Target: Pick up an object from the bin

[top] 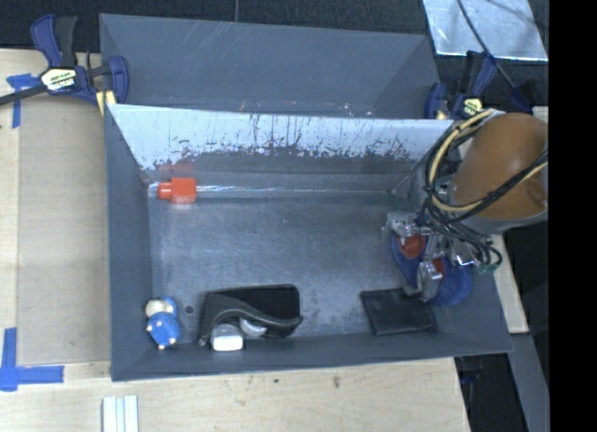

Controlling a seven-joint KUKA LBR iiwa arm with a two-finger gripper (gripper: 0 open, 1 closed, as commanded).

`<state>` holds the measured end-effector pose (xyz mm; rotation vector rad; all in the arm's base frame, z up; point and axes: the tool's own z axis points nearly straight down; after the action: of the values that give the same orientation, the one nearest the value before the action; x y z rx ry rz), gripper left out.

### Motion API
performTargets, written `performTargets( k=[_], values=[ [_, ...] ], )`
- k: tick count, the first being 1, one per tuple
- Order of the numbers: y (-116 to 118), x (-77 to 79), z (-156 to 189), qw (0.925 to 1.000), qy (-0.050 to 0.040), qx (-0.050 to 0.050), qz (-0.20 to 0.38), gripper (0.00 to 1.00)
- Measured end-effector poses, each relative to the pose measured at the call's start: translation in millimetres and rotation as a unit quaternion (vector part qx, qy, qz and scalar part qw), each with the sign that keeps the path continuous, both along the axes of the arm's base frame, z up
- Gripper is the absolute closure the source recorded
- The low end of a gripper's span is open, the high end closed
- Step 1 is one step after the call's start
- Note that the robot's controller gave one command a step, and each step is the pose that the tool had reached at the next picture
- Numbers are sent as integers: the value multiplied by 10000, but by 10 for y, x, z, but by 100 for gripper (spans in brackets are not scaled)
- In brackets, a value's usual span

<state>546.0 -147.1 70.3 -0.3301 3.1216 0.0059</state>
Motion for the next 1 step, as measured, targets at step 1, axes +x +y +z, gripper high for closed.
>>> performTargets(
  k=[1],
  values=[
    [-16, 722, 312, 9873, -25, 7, 1590, 0]
  ],
)
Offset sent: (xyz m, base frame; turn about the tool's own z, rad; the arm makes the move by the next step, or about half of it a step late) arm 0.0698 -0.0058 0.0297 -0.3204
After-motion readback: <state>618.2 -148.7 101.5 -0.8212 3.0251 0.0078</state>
